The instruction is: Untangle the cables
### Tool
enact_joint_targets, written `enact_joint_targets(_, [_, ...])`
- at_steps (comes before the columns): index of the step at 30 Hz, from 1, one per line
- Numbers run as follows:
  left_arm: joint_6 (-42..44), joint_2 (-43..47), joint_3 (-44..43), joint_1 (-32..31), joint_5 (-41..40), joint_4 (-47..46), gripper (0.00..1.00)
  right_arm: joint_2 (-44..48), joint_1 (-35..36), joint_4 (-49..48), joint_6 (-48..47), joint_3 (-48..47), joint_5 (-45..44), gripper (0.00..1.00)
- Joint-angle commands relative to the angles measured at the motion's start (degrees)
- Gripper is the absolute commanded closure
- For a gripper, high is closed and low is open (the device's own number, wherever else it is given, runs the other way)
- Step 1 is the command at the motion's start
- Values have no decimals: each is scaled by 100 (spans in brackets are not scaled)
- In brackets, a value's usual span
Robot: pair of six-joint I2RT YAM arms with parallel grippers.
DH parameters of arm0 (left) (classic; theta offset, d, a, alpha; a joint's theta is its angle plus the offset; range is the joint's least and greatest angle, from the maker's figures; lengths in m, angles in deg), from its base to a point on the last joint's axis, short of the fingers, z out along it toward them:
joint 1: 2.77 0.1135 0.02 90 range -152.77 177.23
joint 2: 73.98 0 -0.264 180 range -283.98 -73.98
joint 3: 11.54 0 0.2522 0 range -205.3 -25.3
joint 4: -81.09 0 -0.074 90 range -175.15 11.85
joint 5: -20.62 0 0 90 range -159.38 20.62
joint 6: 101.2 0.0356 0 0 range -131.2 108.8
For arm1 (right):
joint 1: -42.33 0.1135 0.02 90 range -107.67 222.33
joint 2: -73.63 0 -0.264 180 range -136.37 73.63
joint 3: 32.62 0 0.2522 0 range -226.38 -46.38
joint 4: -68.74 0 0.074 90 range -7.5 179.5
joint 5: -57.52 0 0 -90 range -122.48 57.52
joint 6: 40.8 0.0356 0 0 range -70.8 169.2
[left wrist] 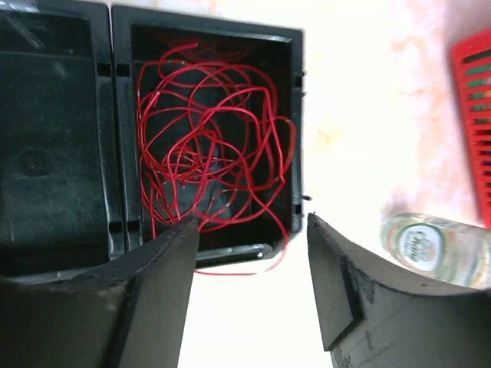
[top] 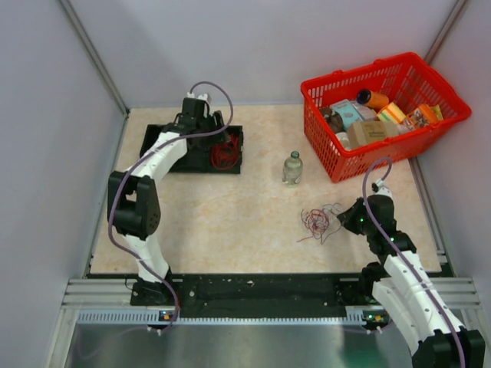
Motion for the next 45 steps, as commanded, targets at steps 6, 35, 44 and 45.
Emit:
enact_joint_targets(6, [-7, 1376, 494, -51, -181, -51, 27, -62, -50, -270, -131, 55, 183, 99])
enact_joint_targets(35, [-1106, 1966, 3044, -4155, -130, -1782, 47, -677, 1462, -1263, 334, 116, 1343, 98])
enact_joint_targets(44, [-1010, 1675, 2807, -4269, -673, -1510, 54, -730, 1488, -1211, 264, 55, 1264, 97])
enact_joint_targets(45, [-975, 1658, 2763, -4287, -726, -1457, 51, -739, 1479, -1228, 264, 63, 1255, 98])
